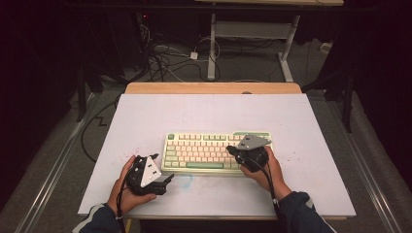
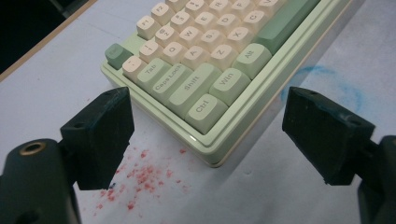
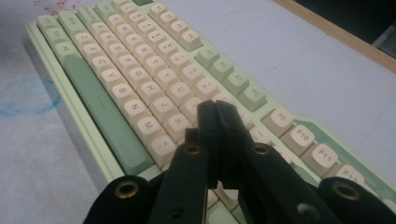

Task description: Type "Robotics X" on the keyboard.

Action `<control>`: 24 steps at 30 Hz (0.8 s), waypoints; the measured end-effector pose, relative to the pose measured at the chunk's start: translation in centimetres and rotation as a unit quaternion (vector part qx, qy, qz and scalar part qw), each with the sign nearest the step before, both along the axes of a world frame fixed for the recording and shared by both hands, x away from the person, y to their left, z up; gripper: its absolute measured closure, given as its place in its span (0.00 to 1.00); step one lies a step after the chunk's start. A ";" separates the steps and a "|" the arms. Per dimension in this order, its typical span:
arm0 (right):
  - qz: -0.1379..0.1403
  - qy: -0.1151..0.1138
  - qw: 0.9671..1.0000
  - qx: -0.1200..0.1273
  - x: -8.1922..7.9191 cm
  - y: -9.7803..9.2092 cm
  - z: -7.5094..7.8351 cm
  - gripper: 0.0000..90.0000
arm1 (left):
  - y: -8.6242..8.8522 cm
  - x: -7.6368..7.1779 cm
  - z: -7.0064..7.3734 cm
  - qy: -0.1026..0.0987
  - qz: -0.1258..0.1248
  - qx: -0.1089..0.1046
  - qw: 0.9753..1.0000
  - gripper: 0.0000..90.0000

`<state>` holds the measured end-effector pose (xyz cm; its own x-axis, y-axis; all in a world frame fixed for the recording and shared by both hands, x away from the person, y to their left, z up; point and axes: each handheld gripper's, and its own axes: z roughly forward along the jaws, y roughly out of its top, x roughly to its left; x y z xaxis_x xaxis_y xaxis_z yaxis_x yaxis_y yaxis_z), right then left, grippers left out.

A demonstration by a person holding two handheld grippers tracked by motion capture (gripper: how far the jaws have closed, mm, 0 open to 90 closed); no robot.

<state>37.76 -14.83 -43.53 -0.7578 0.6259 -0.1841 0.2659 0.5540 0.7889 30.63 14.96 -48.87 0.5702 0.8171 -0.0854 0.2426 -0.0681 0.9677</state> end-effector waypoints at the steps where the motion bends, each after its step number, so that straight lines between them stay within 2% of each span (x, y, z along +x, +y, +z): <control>1: 0.000 0.001 1.000 -0.004 0.2 0.3 -0.1 1.00 | 0.0 0.0 -0.1 0.001 0.000 0.001 1.000 0.17; 2: -0.001 0.004 1.000 -0.008 0.4 0.6 -0.2 1.00 | -0.1 0.1 -0.1 0.002 0.001 0.007 1.000 0.17; 9: -0.010 0.011 0.999 -0.037 1.6 1.9 -1.0 1.00 | -0.1 0.1 -0.2 0.003 -0.001 0.007 1.000 0.17; 24: -0.022 0.027 0.997 -0.064 2.3 2.8 -1.6 1.00 | -0.4 0.0 -0.6 0.011 -0.011 0.019 1.000 0.17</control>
